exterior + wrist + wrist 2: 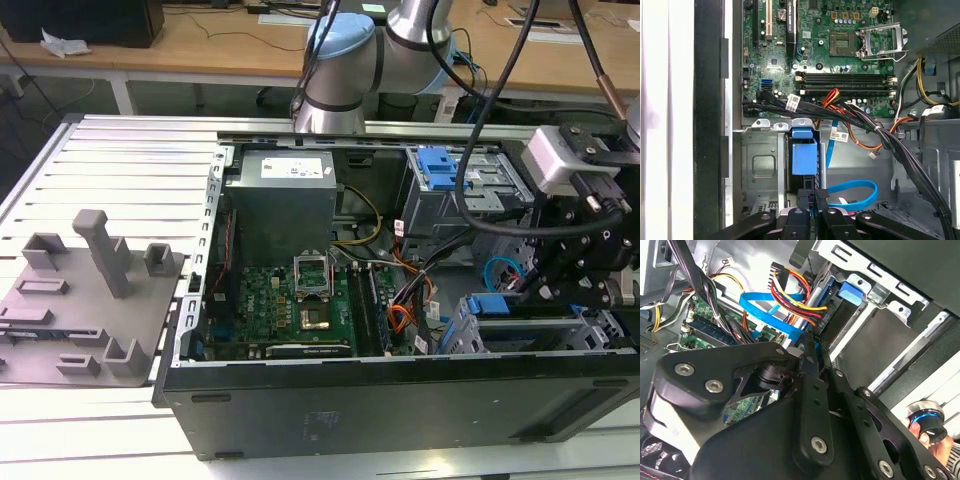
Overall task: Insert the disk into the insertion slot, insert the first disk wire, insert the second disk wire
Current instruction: 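Insert the second disk wire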
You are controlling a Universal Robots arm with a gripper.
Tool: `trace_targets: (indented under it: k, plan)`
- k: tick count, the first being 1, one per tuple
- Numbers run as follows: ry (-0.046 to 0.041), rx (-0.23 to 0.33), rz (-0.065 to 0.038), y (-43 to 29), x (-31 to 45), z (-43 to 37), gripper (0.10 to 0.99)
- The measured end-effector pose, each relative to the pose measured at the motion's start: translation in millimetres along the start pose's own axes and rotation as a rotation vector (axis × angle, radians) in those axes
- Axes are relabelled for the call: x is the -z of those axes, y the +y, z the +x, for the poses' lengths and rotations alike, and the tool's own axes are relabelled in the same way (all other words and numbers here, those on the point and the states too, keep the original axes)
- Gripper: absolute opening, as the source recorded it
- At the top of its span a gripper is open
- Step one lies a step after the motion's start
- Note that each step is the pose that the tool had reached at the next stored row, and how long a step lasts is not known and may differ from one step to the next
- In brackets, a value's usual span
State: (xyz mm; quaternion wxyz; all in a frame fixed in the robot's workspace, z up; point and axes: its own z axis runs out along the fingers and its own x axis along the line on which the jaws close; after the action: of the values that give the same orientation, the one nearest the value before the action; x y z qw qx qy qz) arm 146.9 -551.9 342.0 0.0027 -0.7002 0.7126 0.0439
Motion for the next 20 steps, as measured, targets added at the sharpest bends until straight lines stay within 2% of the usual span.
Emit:
trace_targets:
  k: [8,9,10,11,12,13,14,16,18,20]
  plan:
    - [-0.0029,0.000,0.000,-0.6,-3.4,0.3,0.165]
    - [-0.0030,0.000,0.000,-0.6,-3.6,0.4,0.176]
    - [-0.0028,0.000,0.000,-0.6,-3.5,0.4,0.239]
    - [-0.0027,0.000,0.000,-0.6,-3.3,0.4,0.239]
    - [-0.0029,0.000,0.000,-0.5,-0.8,0.3,0.239]
    - [-0.0027,0.000,0.000,0.0,7.6,-0.3,0.239]
    - [-0.0026,0.000,0.000,0.3,12.9,-0.6,0.239]
    - [-0.0027,0.000,0.000,0.7,18.7,-2.1,0.239]
    - [-0.0016,0.000,0.000,1.5,24.1,-2.7,0.102]
    - [0.0005,0.000,0.007,9.0,27.6,-2.8,0.106]
